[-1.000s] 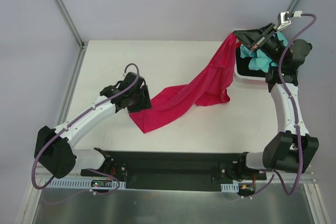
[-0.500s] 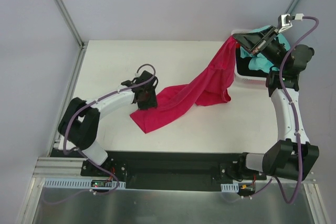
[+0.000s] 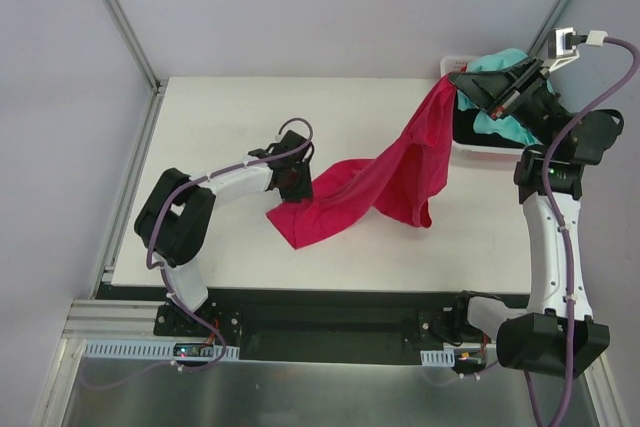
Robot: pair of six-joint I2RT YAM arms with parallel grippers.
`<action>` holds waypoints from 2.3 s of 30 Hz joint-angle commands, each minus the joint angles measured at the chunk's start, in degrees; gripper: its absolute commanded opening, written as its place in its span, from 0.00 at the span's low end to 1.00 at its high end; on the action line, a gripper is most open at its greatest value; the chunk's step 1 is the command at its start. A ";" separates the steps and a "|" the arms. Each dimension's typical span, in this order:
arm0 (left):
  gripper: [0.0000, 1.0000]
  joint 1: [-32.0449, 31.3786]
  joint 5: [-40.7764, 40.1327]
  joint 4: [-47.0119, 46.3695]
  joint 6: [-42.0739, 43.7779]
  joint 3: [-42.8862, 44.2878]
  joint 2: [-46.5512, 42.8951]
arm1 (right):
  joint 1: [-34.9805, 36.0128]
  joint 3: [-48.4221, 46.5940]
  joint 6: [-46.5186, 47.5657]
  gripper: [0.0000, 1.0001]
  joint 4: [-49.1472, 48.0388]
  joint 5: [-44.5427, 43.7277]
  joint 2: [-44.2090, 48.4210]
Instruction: Fold and stack the t-shirts
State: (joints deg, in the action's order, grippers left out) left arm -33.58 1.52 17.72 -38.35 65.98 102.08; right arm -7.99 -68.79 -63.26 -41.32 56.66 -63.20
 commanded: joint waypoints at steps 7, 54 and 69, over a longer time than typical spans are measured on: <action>0.43 -3.06 1.12 -3.39 -3.40 -5.59 -0.49 | 2.19 -0.64 -0.72 0.01 -3.24 -0.77 -0.08; 0.00 11.08 -13.12 21.56 12.67 26.10 -13.67 | 3.33 -6.44 0.86 0.01 -3.68 -4.99 -2.80; 0.00 8.46 -10.04 22.99 14.01 37.97 -25.93 | 4.21 -4.60 0.51 0.01 -5.61 -2.88 -4.21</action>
State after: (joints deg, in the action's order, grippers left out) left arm -22.26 -9.04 38.57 -21.32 118.21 89.14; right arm -4.12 -72.66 -62.78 -42.24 53.25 -68.34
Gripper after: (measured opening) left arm 0.010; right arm 0.019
